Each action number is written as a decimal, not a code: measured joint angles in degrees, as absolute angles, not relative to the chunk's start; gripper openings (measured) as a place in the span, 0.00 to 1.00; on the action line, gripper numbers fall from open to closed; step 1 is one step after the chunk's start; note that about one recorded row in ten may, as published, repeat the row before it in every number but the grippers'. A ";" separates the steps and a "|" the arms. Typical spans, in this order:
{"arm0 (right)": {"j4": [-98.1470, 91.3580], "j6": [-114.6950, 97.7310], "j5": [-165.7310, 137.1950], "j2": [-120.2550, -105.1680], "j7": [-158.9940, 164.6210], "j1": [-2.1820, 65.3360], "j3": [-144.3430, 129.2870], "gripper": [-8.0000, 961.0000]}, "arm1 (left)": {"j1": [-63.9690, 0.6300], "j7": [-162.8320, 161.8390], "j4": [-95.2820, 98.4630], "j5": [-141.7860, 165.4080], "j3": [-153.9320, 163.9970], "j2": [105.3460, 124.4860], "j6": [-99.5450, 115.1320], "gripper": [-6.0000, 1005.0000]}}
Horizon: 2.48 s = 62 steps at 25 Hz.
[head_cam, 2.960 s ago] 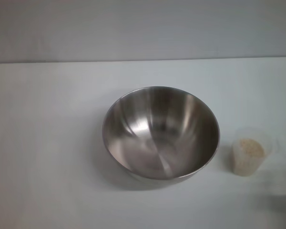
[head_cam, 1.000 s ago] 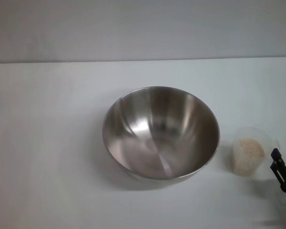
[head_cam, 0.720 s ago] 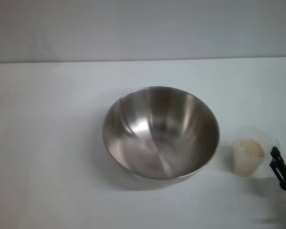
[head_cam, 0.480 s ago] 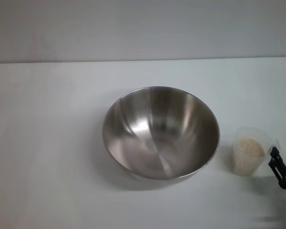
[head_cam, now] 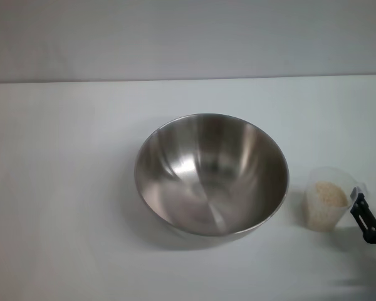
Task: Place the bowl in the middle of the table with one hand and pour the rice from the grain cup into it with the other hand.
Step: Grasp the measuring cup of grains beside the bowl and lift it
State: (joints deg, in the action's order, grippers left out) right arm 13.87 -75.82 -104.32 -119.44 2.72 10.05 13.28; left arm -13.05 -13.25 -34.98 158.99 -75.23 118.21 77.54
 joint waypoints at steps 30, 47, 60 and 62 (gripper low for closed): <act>13.81 -73.78 -104.32 -119.36 2.72 11.68 13.28 0.19 | -13.27 -13.52 -34.98 158.99 -75.85 118.21 77.88 0.18; 13.53 -74.07 -104.51 -119.50 2.72 11.96 13.00 0.06 | -13.38 -13.54 -35.01 158.99 -75.85 118.21 77.96 0.18; 13.21 -77.01 -104.20 -119.51 2.89 11.54 15.70 0.02 | -13.45 -13.28 -34.89 158.99 -75.72 118.21 77.95 0.18; 12.57 -79.85 -104.17 -119.38 3.11 11.41 17.01 0.02 | -13.51 -13.28 -34.76 158.99 -75.68 118.21 77.82 0.18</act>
